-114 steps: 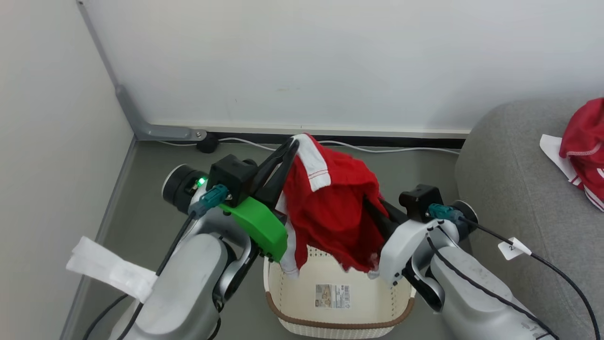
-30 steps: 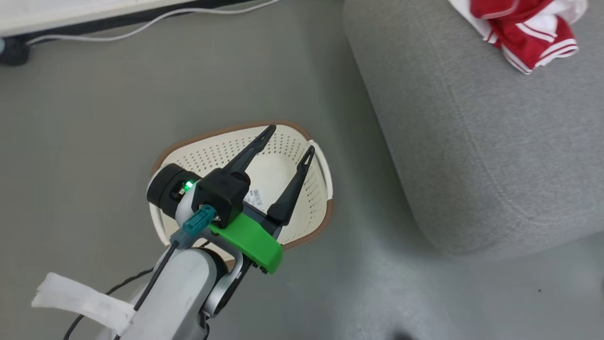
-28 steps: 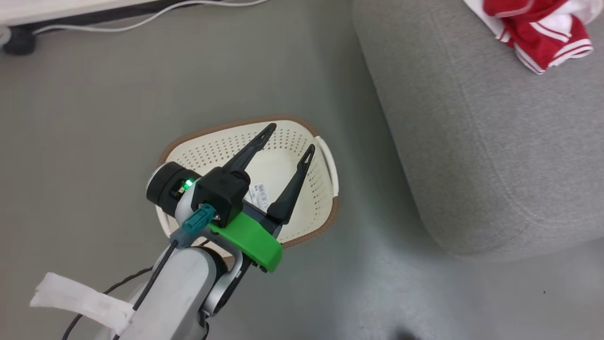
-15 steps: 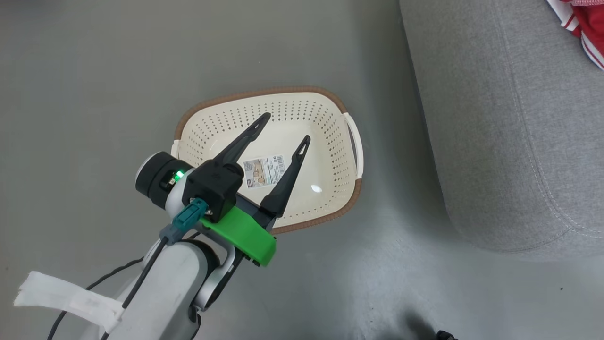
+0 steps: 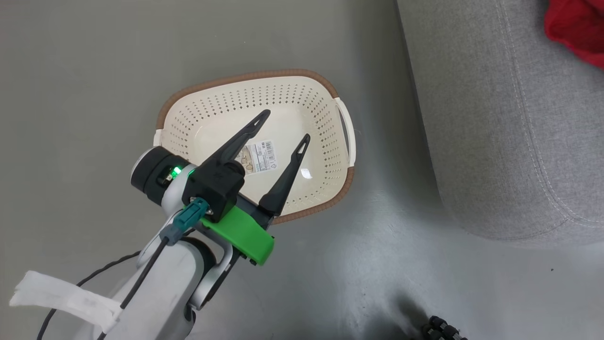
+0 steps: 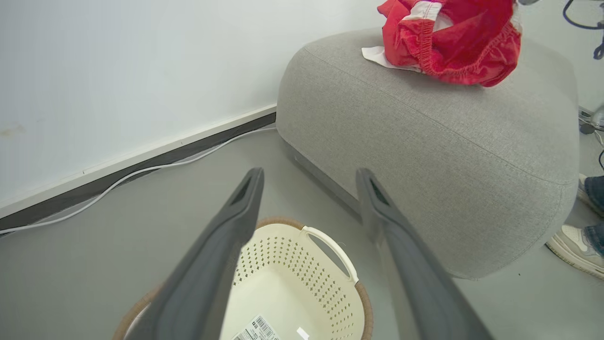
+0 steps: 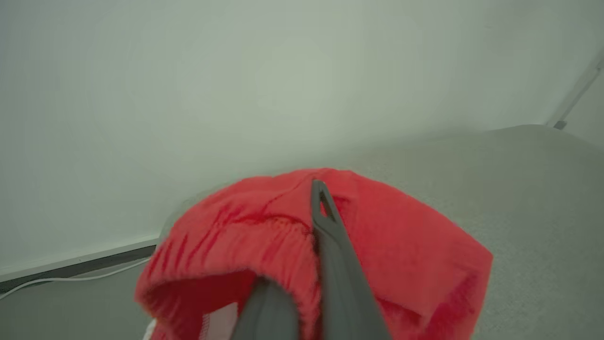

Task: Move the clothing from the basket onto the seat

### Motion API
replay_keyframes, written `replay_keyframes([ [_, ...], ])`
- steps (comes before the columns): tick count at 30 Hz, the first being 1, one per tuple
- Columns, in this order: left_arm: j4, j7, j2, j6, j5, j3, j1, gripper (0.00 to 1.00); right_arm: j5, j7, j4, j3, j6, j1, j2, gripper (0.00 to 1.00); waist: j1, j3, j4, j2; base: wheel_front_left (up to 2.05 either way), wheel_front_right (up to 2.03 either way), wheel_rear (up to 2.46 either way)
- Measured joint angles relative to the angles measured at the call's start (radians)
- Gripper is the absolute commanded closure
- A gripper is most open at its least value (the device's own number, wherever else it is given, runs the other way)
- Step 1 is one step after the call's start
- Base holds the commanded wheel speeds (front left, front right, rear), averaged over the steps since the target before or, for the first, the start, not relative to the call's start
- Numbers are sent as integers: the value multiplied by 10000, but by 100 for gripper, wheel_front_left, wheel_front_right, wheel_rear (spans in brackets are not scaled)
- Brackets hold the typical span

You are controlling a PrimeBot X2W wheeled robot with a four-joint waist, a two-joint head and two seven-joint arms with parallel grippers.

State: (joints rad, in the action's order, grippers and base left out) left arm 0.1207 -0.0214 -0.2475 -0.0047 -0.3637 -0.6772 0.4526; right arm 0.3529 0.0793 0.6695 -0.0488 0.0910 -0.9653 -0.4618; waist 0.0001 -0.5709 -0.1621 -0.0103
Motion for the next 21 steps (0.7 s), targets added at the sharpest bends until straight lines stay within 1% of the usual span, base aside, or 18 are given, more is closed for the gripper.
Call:
replay_keyframes([
  [7, 0, 73, -6, -12, 0, 0, 1, 0, 4, 359, 663, -222, -38, 340, 422, 100, -1, -51, -114, 0, 0, 0, 0],
  [8, 0, 73, -6, -12, 0, 0, 1, 0, 10, 410, 744, -228, -107, 355, 472, 100, -1, -50, -128, 0, 0, 0, 0],
  [9, 0, 73, -19, -12, -2, 8, 1, 0, 88, 675, 844, -255, -207, 362, 587, 8, -1, -37, -172, 0, 0, 0, 0],
  [10, -2, 73, -36, -12, -2, 27, 1, 0, 92, 775, 846, -295, -267, 361, 627, 0, -1, -30, -192, 0, 0, 0, 0],
  [14, -115, 50, -169, -10, -10, 157, -2, 0, 86, 1200, 895, -560, -537, 362, 953, 0, 0, 44, -327, 0, 0, 0, 0],
  [18, -226, -61, -165, -8, -44, 245, -16, 0, -12, 1361, 974, -872, -876, 479, 997, 0, -1, 220, -481, 0, 0, 0, 0],
  [21, -314, -194, -167, 46, -119, 405, -22, 0, -48, 1455, 988, -1080, -1081, 711, 1200, 0, -1, 386, -619, 0, 0, 0, 0],
])
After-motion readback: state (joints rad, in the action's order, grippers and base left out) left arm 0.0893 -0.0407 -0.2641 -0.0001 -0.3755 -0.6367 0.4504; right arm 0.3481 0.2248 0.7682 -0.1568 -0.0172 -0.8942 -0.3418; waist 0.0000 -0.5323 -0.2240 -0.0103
